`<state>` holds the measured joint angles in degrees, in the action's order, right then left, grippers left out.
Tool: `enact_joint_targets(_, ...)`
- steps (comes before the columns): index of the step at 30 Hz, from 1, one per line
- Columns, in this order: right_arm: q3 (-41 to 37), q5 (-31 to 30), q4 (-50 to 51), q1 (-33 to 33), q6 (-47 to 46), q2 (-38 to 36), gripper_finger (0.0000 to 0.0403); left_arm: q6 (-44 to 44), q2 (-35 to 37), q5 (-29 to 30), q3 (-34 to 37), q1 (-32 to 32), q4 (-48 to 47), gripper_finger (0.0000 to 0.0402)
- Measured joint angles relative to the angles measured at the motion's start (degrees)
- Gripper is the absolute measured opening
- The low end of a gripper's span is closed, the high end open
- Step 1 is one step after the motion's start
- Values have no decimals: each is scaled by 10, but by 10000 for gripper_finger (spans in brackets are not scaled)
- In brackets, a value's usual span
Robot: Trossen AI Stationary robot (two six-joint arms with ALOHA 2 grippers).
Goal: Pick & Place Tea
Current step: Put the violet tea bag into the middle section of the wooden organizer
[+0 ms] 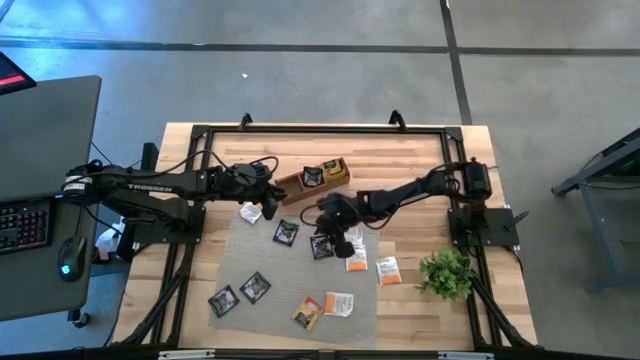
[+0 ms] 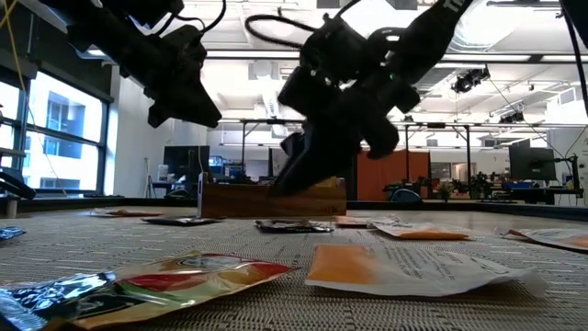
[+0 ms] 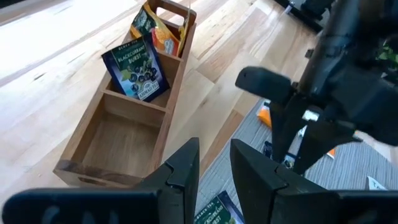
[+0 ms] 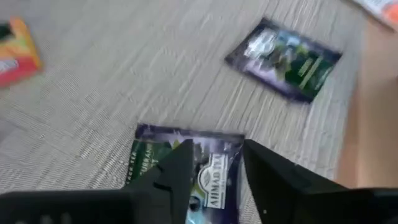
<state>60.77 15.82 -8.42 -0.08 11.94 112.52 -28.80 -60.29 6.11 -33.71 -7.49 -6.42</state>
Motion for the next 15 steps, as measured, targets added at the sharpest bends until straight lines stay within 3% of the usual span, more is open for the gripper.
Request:
enact_joint_targets(5,1,-78,7,14,0,25,178,0,0,-6,0,0,-2,90)
enact_joint_targets(15,4,-77,9,12,-14,64,180,1,0,-8,0,0,-2,90)
